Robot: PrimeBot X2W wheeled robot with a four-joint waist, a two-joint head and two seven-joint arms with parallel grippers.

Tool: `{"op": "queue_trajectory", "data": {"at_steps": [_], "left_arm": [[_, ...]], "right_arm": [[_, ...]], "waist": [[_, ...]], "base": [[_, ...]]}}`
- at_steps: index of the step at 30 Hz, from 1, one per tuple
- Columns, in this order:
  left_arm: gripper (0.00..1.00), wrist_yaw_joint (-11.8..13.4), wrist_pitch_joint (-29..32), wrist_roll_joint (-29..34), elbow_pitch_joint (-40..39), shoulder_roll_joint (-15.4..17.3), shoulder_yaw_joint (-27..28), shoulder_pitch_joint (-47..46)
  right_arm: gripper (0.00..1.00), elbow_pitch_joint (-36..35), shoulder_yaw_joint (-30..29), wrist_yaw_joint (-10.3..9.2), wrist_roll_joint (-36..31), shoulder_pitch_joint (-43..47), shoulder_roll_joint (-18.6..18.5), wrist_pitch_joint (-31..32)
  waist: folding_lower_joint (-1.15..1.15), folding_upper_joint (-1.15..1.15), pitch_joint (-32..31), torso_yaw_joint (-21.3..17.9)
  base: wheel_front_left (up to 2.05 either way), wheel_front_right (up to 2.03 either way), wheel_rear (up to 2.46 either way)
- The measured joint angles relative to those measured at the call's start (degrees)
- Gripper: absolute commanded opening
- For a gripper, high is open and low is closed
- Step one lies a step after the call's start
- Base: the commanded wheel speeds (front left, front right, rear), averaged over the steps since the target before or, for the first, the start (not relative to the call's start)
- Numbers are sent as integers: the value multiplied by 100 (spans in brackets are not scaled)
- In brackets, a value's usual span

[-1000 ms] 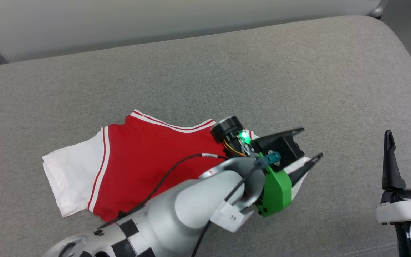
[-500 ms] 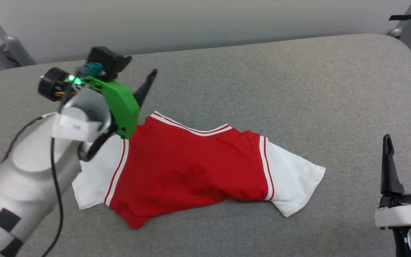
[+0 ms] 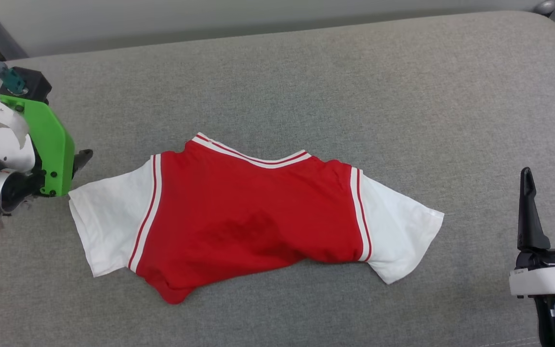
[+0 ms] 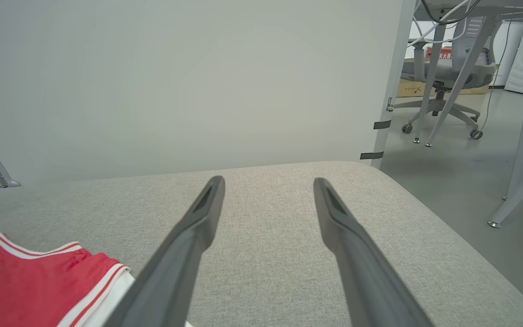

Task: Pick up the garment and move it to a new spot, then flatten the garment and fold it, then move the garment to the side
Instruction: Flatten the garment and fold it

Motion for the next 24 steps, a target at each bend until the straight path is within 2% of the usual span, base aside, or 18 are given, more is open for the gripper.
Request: {"op": "queue_trajectory", "data": {"at_steps": [7, 10, 18, 19, 20, 24], "left_arm": [[100, 187, 380, -204, 303, 78, -144, 332], [100, 189, 469, -191, 376, 78, -233, 415], [100, 254, 348, -133, 590, -20, -269, 481], [45, 254, 277, -144, 626, -45, -252, 502], [0, 254, 163, -144, 661, -73, -237, 533], [0, 243, -290, -90, 782, -224, -241, 597]], "right_arm": [[100, -52, -44, 0, 9, -112, -127, 0], [100, -53, -46, 0, 9, -136, -154, 0], [100, -53, -23, 0, 33, -196, -182, 0], [100, -47, -20, 0, 41, -196, -191, 0], [100, -44, -21, 0, 44, -197, -210, 0], [100, -46, 25, 0, 42, -208, -327, 0]], "waist": [[0, 0, 416, -106], [0, 0, 502, -125], [0, 0, 570, -145], [0, 0, 558, -146], [0, 1, 539, -142], [0, 0, 430, -109]], "base": [[0, 0, 0], [0, 0, 0], [0, 0, 0], [0, 0, 0], [0, 0, 0], [0, 0, 0]]}}
